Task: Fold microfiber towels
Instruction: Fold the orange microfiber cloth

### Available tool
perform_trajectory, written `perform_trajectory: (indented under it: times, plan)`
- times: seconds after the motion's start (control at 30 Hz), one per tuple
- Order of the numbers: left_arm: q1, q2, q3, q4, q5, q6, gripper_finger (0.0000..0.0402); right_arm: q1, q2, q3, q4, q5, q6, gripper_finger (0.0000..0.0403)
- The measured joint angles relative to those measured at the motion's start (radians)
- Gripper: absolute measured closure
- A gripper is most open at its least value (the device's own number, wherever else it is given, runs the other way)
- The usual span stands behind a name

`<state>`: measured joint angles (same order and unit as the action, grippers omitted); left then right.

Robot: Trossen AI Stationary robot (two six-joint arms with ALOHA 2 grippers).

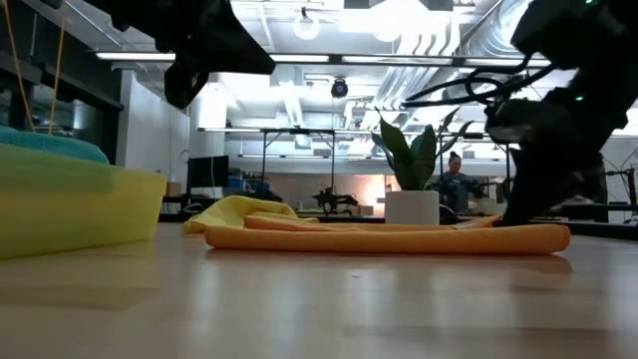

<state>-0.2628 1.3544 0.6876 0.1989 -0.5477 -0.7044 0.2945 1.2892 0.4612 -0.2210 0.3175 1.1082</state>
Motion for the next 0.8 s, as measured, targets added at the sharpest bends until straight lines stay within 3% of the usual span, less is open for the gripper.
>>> perform_trajectory:
  times: [0.5,0.8]
  plan:
    - [0.0,0.001,0.0,-0.017,-0.006,0.0,0.0401,-0.255,-0.001,0.002,0.131,0.127,-0.031,0.0403]
    - [0.001,0.001,0.0,-0.024,-0.006,0.0,0.0401,-0.353,-0.003,0.001,0.055,0.153,0.199,0.0403]
